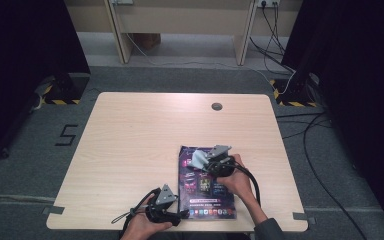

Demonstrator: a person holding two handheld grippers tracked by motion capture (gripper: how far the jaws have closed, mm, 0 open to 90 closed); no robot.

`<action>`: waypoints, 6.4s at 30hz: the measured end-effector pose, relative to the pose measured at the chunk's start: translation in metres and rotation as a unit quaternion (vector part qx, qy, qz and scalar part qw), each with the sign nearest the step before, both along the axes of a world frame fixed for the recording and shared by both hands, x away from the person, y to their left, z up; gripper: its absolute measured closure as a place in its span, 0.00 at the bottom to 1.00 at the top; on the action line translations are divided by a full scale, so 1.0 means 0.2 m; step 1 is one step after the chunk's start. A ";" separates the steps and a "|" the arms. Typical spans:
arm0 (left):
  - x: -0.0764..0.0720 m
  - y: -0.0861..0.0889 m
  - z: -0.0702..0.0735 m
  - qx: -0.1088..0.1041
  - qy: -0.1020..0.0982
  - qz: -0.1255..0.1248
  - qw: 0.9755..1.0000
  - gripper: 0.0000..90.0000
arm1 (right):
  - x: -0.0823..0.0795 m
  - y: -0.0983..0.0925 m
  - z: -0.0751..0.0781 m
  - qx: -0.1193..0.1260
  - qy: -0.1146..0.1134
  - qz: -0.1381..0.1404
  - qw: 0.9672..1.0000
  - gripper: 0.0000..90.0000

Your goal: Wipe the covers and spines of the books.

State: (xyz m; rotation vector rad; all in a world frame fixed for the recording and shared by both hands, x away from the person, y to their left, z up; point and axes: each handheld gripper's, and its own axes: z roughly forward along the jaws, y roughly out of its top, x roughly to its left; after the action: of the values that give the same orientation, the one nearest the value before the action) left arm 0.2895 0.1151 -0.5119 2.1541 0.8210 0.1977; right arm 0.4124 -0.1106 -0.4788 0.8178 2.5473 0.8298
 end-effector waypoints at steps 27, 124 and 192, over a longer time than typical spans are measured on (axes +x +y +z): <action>0.02 0.01 -0.01 -0.007 0.010 0.001 1.000 0.35 | 0.14 -0.11 -0.06 0.000 -0.013 -0.064 0.998 0.82; 0.02 0.02 -0.01 -0.012 0.006 -0.001 1.000 0.34 | 0.13 0.34 -0.07 -0.007 -0.015 0.017 1.000 0.84; 0.02 0.02 -0.02 -0.015 0.004 0.001 1.000 0.34 | 0.20 -0.22 -0.07 -0.003 -0.024 -0.108 0.994 0.83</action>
State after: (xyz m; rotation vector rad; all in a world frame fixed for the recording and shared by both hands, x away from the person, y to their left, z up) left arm 0.2928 0.1185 -0.5157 2.1269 0.8249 0.1761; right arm 0.4516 -0.1537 -0.4925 1.0363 2.3653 0.7615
